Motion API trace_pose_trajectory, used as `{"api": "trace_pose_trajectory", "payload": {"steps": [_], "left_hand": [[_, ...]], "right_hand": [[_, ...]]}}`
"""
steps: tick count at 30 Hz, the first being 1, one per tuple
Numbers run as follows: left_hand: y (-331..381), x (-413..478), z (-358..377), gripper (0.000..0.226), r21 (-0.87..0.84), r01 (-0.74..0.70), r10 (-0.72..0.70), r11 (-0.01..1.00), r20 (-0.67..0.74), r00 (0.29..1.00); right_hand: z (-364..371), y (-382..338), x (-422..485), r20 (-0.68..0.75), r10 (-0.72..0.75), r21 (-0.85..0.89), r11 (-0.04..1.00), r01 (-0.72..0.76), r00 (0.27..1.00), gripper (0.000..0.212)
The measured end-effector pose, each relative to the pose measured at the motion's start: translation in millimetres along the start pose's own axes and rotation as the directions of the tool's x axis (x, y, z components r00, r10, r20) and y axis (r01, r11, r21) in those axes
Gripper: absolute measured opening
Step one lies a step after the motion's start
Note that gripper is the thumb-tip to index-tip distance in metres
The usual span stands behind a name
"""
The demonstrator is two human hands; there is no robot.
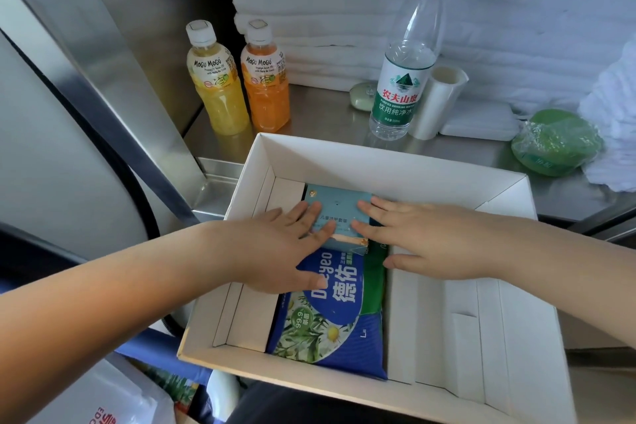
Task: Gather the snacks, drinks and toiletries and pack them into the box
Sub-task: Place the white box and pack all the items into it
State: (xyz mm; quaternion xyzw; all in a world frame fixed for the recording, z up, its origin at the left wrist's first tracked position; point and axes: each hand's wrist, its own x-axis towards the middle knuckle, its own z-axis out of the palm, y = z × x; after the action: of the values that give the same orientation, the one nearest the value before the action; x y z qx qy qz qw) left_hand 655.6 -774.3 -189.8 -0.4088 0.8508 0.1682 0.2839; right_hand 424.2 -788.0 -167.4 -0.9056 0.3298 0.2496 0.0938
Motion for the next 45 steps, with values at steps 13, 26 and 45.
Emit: {"api": "trace_pose_trajectory", "payload": {"steps": [13, 26, 45], "left_hand": [[-2.5, -34.1, -35.4, 0.066, 0.056, 0.123, -0.058, 0.991, -0.645, 0.762], [-1.2, -22.5, -41.6, 0.049, -0.119, 0.024, -0.107, 0.993, -0.764, 0.636], [-3.1, -12.3, -42.4, 0.036, -0.216, -0.009, -0.169, 0.976, -0.790, 0.589]], "right_hand": [[-20.1, 32.6, -36.4, -0.664, 0.021, 0.005, 1.000, -0.023, 0.747, 0.045], [-18.6, 42.6, -32.6, -0.684, 0.233, 0.372, 0.926, 0.057, 0.691, 0.041], [-82.6, 106.6, 37.3, -0.661, 0.689, 0.734, 0.676, 0.063, 0.298, 0.079]]}}
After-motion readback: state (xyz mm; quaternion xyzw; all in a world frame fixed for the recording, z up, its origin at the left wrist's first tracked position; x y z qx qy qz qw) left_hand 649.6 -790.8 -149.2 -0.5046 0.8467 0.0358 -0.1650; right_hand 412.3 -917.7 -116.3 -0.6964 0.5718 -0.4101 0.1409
